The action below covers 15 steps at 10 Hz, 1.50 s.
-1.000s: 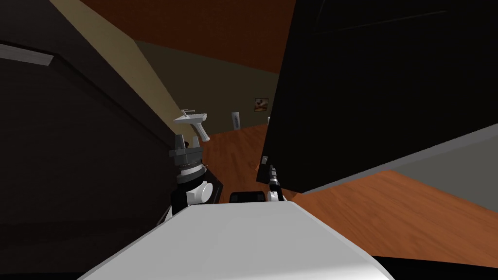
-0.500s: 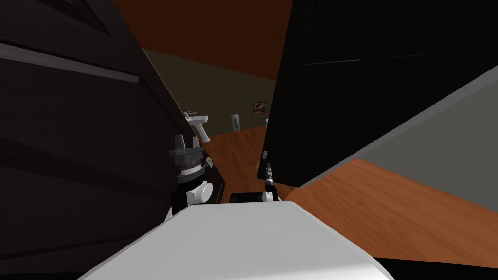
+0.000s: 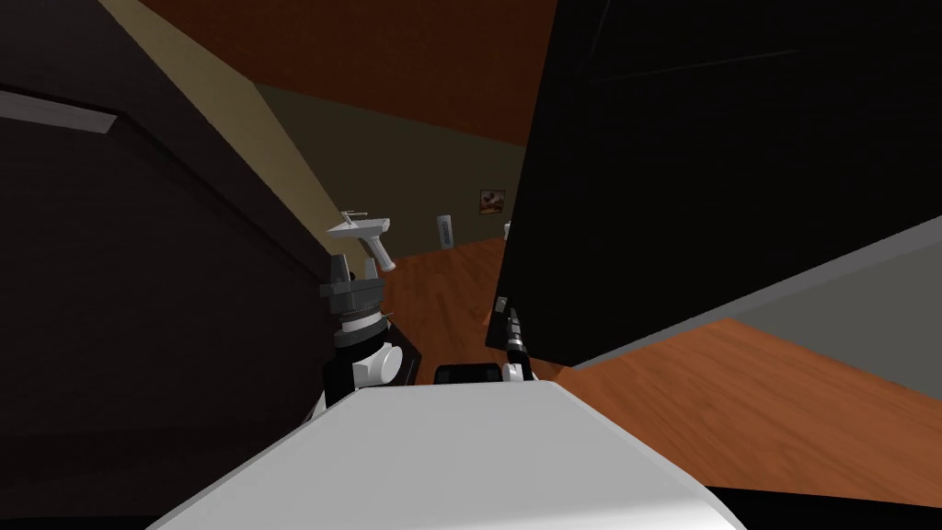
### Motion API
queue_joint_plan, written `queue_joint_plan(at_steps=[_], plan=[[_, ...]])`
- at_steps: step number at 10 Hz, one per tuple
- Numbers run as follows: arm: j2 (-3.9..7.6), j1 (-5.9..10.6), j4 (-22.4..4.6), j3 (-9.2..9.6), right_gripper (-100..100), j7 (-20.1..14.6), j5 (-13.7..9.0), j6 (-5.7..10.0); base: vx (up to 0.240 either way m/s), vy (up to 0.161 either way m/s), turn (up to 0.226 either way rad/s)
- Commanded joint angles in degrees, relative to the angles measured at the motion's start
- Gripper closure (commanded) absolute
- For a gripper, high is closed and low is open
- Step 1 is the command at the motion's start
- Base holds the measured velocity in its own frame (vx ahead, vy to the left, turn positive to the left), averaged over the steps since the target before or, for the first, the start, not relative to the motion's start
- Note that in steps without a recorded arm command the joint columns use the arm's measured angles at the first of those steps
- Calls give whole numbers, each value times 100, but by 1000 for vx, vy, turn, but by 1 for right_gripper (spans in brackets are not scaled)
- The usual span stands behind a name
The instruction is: Push the door open
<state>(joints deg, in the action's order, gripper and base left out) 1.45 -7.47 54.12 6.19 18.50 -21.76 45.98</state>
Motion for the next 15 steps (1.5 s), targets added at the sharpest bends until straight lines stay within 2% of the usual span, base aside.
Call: queue_joint_plan(at_steps=[1, 2, 4, 5, 6, 11, 12, 15], plan=[[-7, 17, -52, -21, -100, -31, -7, 57, 234, 7, 38], [-47, 24, -70, -30, -100, -40, -10, 77, 222, 21, 30], [-236, 38, -112, -52, -100, -61, -17, 126, 191, 19, 25], [-166, 27, -119, -48, -100, -61, -16, 125, 70, 8, -15], [-166, 27, -119, -48, 100, -61, -16, 125, -15, 1, 14], [-166, 27, -119, -48, 100, -61, -16, 125, -10, -1, 3], [-49, 36, -108, -143, 100, -14, -86, 91, 97, 25, -27], [26, 48, -84, -270, 100, 39, -176, 67, 163, 43, -52]])
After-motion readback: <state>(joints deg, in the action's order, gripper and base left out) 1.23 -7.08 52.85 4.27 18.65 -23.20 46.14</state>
